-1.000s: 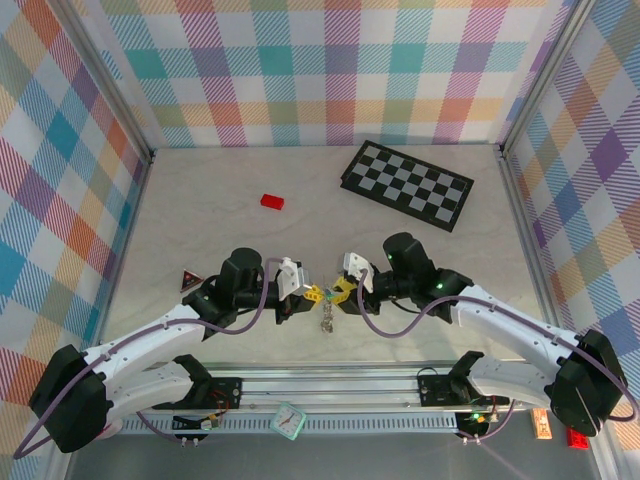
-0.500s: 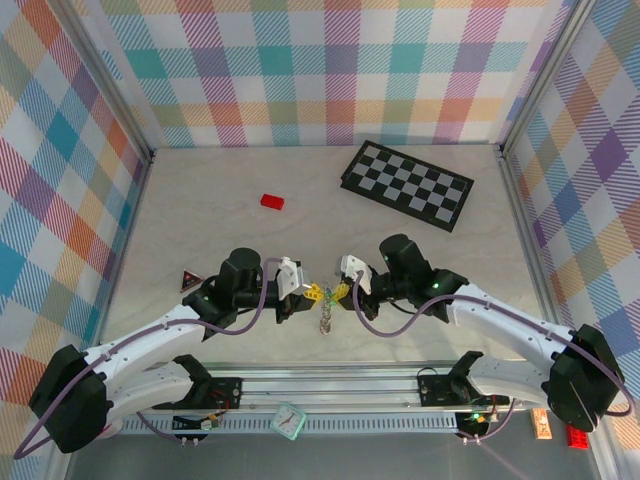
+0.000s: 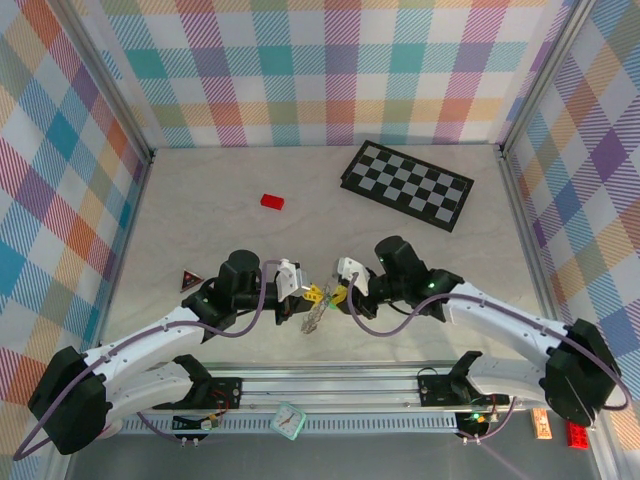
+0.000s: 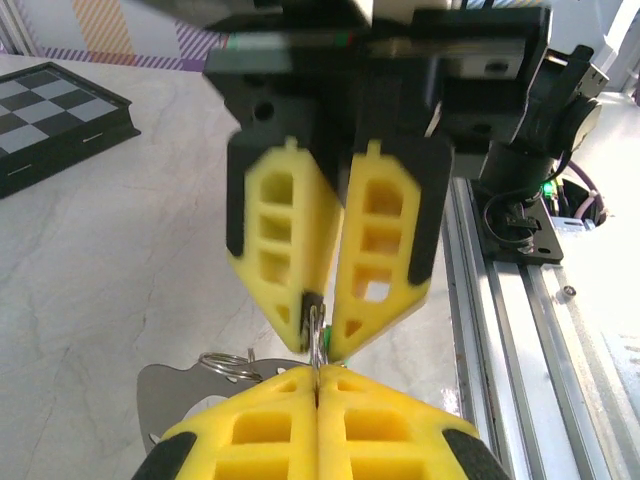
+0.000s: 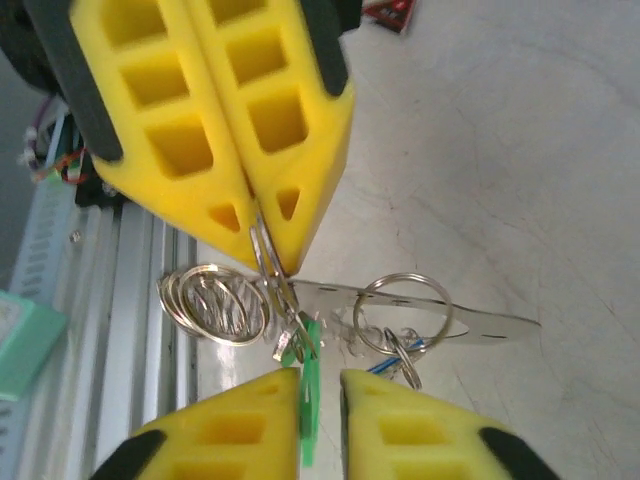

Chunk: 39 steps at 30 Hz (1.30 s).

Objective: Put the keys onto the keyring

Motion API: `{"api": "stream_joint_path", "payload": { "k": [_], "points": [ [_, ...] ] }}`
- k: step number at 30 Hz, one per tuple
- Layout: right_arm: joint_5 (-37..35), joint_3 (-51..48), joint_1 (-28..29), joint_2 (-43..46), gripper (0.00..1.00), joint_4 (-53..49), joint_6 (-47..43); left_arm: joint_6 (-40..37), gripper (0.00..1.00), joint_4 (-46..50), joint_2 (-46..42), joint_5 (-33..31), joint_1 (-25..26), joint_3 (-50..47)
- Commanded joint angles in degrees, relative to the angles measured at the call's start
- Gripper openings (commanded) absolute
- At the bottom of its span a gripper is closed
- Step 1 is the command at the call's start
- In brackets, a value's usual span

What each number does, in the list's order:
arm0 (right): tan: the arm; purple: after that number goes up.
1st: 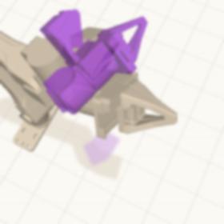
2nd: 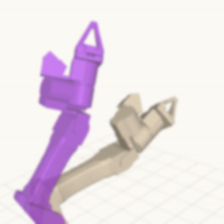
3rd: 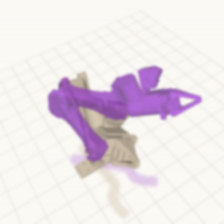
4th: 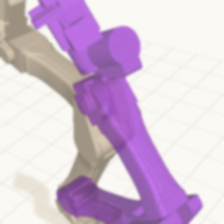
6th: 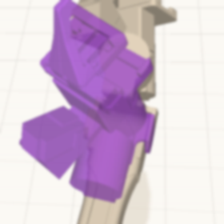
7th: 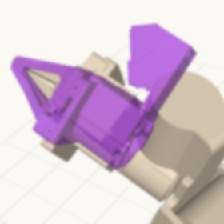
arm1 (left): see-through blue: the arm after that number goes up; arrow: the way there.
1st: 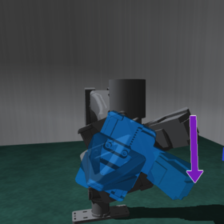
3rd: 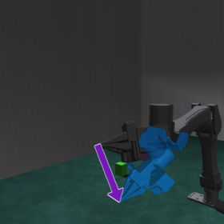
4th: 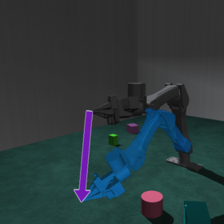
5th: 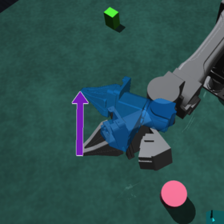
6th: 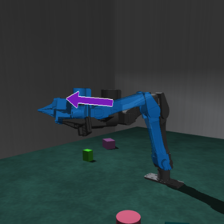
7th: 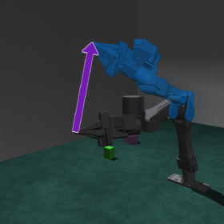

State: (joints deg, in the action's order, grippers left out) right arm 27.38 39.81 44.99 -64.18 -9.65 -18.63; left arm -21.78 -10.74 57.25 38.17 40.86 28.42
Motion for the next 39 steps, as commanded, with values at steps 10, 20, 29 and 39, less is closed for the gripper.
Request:
{"api": "stream_joint_path", "payload": {
  "k": [10, 20, 29, 39],
  "points": [
    [4.08, -2.10, -0.19, 2.60, 0.30, 9.74, 4.42, -0.64, 0.00, -4.18, -1.36, 3.20, 0.10, -0.21],
    [6.81, -2.22, -0.17, -1.51, 0.14, 15.96, 6.44, -0.46, 0.00, -4.80, -0.92, 3.48, 0.10, -0.21],
    [6.18, 1.88, 0.00, -1.71, 0.00, 4.74, -1.43, -2.04, 0.22, 0.97, -0.23, 0.68, 0.10, 2.34],
    [1.49, 13.03, 3.22, -6.04, 0.00, -15.39, -14.38, -11.23, 0.17, 15.09, 2.46, -0.29, 0.10, 9.38]
  ]
}}
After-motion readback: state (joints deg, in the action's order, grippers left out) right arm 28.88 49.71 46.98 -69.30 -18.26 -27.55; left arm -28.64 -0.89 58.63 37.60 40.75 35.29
